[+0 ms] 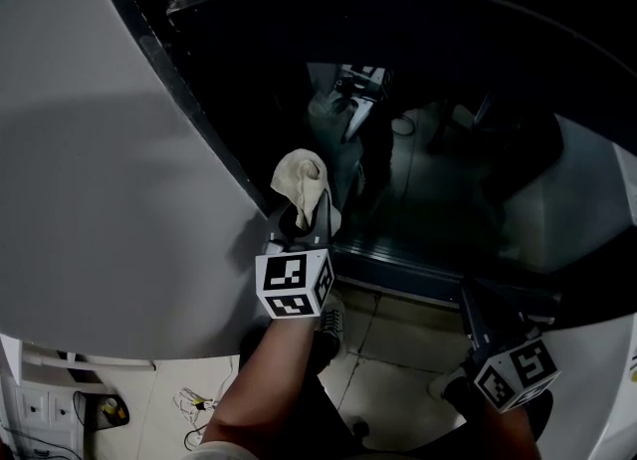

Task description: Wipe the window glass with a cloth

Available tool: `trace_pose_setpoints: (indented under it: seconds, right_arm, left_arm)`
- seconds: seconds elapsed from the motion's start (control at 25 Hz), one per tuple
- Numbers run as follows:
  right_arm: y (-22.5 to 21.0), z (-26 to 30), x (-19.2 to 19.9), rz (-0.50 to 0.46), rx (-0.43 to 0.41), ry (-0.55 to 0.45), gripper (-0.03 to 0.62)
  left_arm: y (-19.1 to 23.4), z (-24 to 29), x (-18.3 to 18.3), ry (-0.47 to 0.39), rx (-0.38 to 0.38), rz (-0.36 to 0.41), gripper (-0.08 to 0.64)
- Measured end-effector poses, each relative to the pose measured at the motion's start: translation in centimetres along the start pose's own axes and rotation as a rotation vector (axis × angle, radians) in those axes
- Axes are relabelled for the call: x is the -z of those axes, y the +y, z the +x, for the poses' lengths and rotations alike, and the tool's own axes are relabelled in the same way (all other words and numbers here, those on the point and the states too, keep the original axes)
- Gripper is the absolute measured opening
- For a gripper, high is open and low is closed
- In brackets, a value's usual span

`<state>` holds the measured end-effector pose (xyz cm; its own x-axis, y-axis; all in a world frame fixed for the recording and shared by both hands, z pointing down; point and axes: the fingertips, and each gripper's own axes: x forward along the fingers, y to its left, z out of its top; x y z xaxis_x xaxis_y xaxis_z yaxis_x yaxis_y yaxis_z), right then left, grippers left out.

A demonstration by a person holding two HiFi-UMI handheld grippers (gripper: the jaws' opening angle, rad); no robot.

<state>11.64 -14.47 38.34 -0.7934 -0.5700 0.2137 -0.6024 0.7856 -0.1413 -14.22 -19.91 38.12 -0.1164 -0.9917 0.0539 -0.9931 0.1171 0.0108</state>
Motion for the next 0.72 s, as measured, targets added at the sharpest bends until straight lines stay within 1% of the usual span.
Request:
trace_pose_setpoints:
  seconds: [0.12, 0.32, 0.48, 0.56, 0.72]
  right_arm:
    - [0.0, 0.3, 0.2, -0.003, -0.003, 0.007, 0.002]
    - [0.0, 0.4, 0.5, -0.007, -0.003, 0.019, 0.002]
    - [0.1, 0.4, 0.8, -0.006, -0.007, 0.024, 0.002]
    - [0.0, 0.3, 0.8, -0.007, -0.005, 0.024, 0.002]
    - [-0.3, 0.3, 1.0, -0.006, -0.002, 0.026, 0.002]
  left_arm:
    - [0.2, 0.2, 0.3, -0.001, -0.005, 0.041, 0.104]
    - [0.1, 0.7, 1.7, 0.028, -0.013, 0.100, 0.104]
    - [0.0, 1.2, 2.5, 0.052, -0.018, 0.076, 0.104]
    - [-0.1, 1.5, 2.1, 0.042, -0.019, 0.059, 0.104]
    - [-0.3, 1.8, 2.2, 0.026, -0.013, 0.055, 0.104]
